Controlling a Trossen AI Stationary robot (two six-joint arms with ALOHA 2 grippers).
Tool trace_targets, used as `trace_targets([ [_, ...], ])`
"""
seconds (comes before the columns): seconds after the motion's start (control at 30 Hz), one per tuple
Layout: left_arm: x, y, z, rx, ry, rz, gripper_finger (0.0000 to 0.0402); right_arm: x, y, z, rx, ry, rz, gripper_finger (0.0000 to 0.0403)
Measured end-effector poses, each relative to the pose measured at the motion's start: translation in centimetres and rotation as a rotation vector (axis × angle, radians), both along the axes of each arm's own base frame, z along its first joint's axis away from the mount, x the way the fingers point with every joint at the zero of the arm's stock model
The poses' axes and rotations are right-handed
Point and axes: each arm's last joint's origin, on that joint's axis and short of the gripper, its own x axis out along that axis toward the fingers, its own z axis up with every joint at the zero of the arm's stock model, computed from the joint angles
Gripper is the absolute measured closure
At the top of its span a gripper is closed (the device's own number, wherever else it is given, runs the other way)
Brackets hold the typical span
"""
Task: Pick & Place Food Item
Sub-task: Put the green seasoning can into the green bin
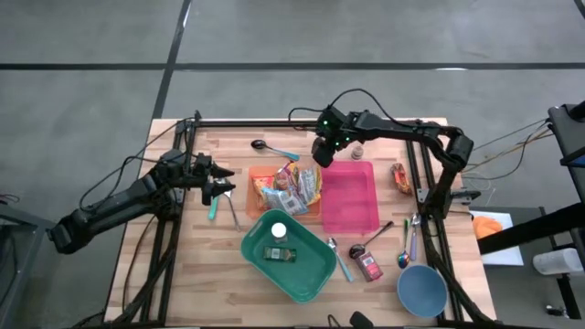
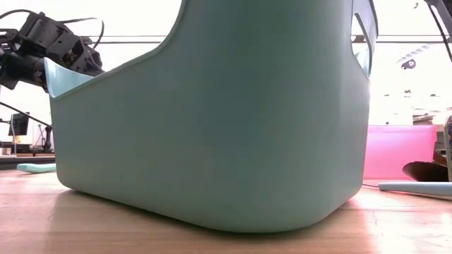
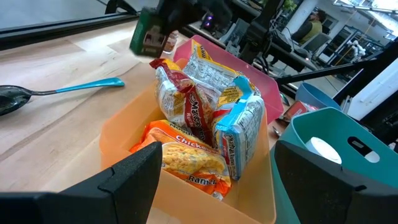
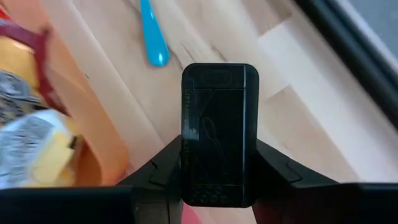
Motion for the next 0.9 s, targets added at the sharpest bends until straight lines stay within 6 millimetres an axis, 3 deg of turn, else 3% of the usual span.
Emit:
trace_targets([
  [0.2,0.0,0.0,0.0,0.0,0.0,0.0,0.0087,-1.3,0.5,3.7,-0.054,-0.092,-0.008,0.0258],
  [0.37,0.0,0.0,0.0,0.0,0.0,0.0,0.0087,-2.9,1.6,7.6,-0.108,-0.198,-0.003,0.0278],
  [0.63,0.0,0.0,0.0,-0.001,0.0,0.0,0.0087,-6.0,5.1,13.5,-0.153,-0.398,0.025,0.0272],
  [0.77,0.0,0.0,0.0,0.0,0.0,0.0,0.0086,-7.1,7.0,15.4,-0.173,-0.469,0.065,0.0264],
  [0.9,0.0,0.0,0.0,0.0,0.0,0.0,0.0086,-7.8,8.9,16.6,-0.172,-0.515,0.126,0.0281],
])
